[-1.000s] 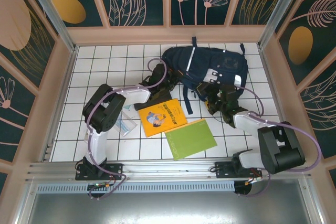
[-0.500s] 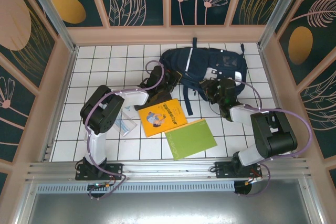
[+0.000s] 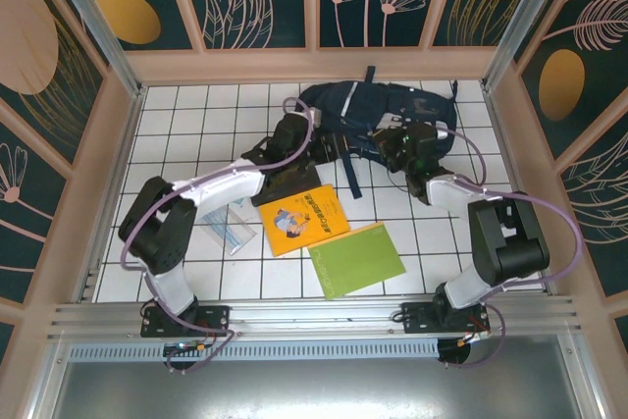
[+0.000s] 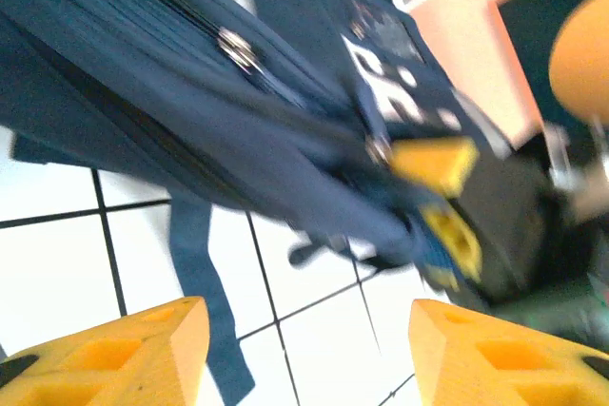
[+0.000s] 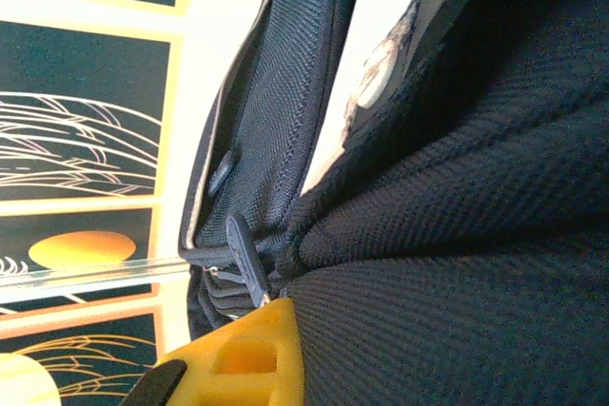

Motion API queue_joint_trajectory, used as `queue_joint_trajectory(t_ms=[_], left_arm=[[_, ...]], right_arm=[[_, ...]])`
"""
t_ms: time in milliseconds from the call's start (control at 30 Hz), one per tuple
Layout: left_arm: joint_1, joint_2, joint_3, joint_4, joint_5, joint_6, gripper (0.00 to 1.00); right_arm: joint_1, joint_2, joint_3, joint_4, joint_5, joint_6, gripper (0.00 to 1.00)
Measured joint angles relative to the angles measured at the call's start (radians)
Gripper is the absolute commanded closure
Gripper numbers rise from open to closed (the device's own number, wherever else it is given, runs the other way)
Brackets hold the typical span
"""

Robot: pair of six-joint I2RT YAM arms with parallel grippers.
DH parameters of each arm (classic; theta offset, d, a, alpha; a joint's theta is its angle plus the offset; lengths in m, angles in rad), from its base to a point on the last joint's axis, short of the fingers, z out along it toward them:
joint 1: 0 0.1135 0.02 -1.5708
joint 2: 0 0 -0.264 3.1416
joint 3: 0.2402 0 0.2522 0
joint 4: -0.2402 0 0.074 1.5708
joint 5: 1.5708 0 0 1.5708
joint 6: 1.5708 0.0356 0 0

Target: Pack the student bag

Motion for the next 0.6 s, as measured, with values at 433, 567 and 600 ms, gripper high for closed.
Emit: queue_joint_trajectory(t_ms=[433,567,600], left_arm=[[-0.1,0.113,0.035,0.015,-0.084,0.33,0.45],[-0.098,0.199,0.102,0.027,-0.112,0.356,0.45],[-0.098,0.217,0.116,0.037,-0.114,0.357,0.45]], right_arm=[[0.006,0.076,0.059,0.001,-0.039,0.074,1.0],[0.006,0.072,0.059,0.0,-0.044,0.077,1.0],[0.006,0.068,0.059,-0.003,-0.045,0.077,1.0]])
